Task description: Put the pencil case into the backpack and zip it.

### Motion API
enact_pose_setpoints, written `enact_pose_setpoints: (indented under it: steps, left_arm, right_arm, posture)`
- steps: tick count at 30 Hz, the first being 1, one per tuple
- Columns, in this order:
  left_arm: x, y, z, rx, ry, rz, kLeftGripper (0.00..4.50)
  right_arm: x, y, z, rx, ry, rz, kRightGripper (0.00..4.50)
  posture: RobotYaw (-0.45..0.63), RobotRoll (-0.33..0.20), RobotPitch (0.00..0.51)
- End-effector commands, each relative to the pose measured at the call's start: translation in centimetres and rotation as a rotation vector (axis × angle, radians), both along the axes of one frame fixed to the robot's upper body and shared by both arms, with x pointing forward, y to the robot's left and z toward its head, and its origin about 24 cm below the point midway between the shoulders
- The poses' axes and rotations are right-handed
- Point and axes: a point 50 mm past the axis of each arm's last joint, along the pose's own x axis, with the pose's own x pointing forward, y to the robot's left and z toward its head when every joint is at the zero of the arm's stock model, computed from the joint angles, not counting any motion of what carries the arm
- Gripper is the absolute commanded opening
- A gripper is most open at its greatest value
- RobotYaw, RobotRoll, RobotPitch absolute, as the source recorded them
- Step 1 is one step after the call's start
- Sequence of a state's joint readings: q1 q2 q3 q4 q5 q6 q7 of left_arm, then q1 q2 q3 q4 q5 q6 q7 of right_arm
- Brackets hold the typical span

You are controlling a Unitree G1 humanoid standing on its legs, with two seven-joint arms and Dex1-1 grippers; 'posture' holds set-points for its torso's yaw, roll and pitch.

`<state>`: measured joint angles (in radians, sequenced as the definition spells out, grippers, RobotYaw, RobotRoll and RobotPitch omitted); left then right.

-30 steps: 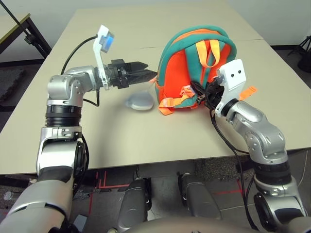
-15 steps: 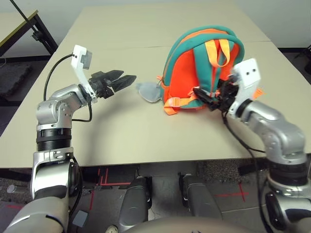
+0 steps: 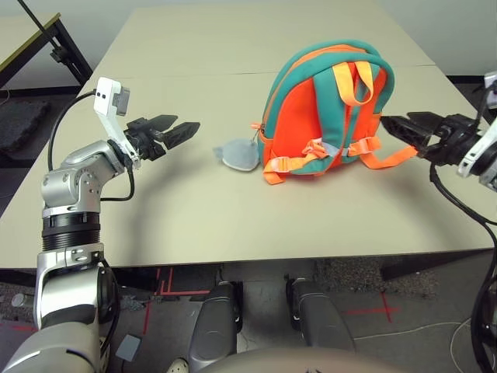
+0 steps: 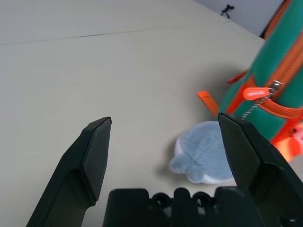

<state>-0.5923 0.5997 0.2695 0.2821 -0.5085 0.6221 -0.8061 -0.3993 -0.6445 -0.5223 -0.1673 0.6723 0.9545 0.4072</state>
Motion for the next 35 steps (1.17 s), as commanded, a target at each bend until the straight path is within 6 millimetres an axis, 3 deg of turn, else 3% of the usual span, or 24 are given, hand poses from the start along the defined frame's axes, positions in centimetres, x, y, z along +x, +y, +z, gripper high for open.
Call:
enact_pose_setpoints:
  steps: [1,14,21,29,35]
  left_arm:
    - [-0.1,1.6,-1.0,-0.002,-0.003,0.118,4.50]
    - [-1.4,5.9,-3.8,0.023,-0.081,0.496,4.50]
    - [-2.6,7.7,-4.4,0.063,-0.096,0.622,4.50]
    - [-3.3,8.4,-4.7,0.087,-0.104,0.677,4.50]
    - [-3.7,8.8,-4.8,0.078,-0.106,0.709,4.50]
  right_arm:
    - [0.5,-1.4,-1.3,-0.034,-0.017,-0.154,4.48]
    - [2.0,-3.1,-5.3,-0.086,-0.137,-0.321,4.48]
    - [3.0,-3.0,-6.0,-0.093,-0.170,-0.317,4.48]
    - [3.5,-2.3,-6.3,-0.106,-0.182,-0.291,4.48]
    - [4.4,-1.9,-6.2,-0.106,-0.190,-0.276,4.48]
  posture:
    - [-0.20,0.000,0.160]
    - [-0.13,0.000,0.185]
    - [-0.11,0.000,0.192]
    - [-0.07,0.000,0.206]
    - [-0.06,0.000,0.189]
